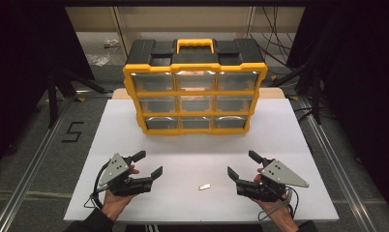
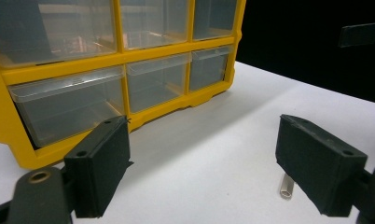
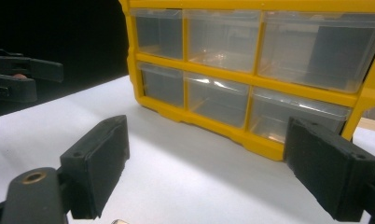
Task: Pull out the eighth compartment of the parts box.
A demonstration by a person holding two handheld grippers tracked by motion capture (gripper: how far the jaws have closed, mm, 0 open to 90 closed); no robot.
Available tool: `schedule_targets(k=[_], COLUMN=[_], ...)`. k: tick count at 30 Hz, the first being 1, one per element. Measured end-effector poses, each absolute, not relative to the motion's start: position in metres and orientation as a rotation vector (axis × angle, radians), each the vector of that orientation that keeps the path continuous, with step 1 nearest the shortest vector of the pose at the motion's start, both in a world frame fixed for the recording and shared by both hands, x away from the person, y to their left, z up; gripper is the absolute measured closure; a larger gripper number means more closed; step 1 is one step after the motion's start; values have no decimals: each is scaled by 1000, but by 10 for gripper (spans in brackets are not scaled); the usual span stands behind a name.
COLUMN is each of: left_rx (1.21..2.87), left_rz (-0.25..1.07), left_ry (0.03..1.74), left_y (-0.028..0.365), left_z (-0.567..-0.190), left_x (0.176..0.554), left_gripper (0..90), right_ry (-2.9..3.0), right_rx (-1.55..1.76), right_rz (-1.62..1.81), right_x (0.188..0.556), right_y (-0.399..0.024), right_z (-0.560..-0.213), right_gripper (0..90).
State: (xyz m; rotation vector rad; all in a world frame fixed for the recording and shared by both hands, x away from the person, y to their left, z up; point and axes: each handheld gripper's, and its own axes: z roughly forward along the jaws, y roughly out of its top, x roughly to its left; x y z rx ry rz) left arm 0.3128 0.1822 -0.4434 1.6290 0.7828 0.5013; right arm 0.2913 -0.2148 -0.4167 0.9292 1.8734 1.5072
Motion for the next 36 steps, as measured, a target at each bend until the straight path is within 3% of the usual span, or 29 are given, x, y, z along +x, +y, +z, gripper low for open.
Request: schedule_targets(k=[36], left_rx=[1641], left_rz=[500], left_ry=[772], left_y=[182], left_z=[-444], left_x=[312], left_gripper=[159], right_ry=[1972], right_rx=[673], right_rz=[1335], right_x=[304], right_y=[-193], right_z=[-410], right_gripper=[157])
